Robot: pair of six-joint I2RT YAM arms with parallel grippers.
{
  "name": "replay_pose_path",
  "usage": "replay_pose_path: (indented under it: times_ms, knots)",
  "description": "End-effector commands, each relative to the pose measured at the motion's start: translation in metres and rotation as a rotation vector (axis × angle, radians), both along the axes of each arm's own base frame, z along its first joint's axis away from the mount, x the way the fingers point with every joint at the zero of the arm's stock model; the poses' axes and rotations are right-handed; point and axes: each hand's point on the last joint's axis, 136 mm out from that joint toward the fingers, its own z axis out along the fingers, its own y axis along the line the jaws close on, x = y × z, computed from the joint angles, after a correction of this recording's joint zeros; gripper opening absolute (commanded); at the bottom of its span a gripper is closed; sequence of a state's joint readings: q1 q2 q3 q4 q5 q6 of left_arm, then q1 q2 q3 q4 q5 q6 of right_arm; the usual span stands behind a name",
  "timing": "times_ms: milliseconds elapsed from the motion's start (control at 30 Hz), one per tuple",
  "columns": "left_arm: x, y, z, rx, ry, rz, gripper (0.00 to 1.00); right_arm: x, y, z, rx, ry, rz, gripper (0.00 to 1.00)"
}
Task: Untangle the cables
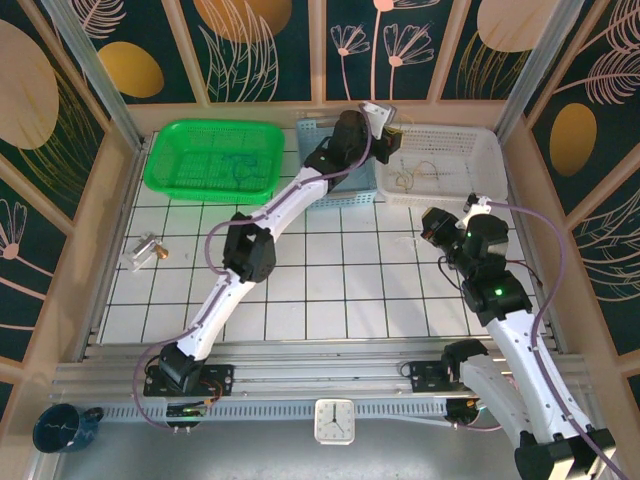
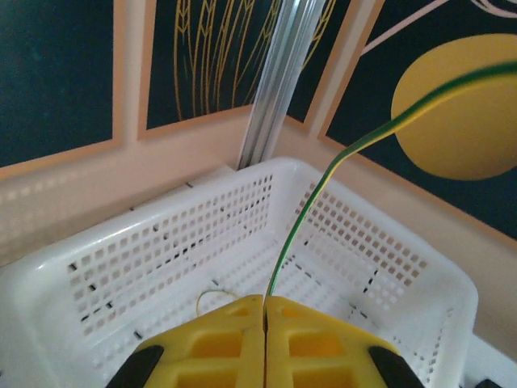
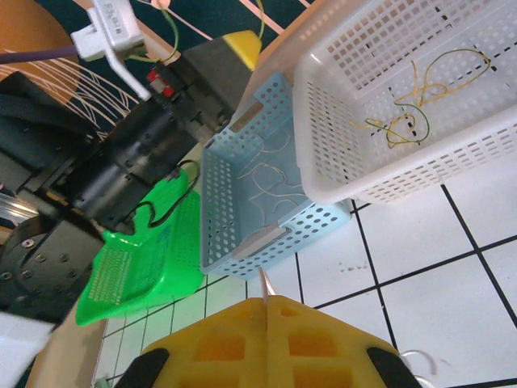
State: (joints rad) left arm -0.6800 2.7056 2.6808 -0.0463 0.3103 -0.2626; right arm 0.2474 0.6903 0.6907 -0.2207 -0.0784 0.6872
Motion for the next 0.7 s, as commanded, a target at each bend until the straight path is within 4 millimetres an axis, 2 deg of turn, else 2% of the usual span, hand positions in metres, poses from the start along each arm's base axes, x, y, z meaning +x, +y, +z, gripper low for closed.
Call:
replay_pose_path:
  times_ms: [0,33,100,233,367,567,667]
  knots:
    - [-0.005,-0.002,-0.021,0.020,0.092,-0.035,0.26,0.003,-0.003,0.008,-0.004,-0.026,-0.013,0.00]
    - [-0.007,-0.003,-0.023,0.017,0.099,-0.047,0.42,0.004,-0.003,0.010,-0.005,-0.027,-0.011,0.00]
    - [-0.006,-0.003,-0.028,0.029,0.106,-0.042,0.66,0.006,-0.001,0.012,-0.007,-0.032,-0.007,0.00]
    - [-0.006,0.000,-0.023,0.058,0.092,-0.033,0.96,0.008,0.000,0.017,-0.004,-0.041,0.001,0.00]
    - [-0.009,0.004,-0.002,0.052,0.069,-0.032,0.99,0.009,0.001,0.022,-0.002,-0.051,0.003,0.00]
    - [-0.017,0.013,0.047,0.028,0.021,-0.018,0.99,0.011,0.001,0.032,-0.009,-0.071,0.003,0.00]
    - [-0.022,0.021,0.066,0.037,0.011,0.001,0.99,0.013,0.003,0.038,-0.009,-0.084,0.015,0.00]
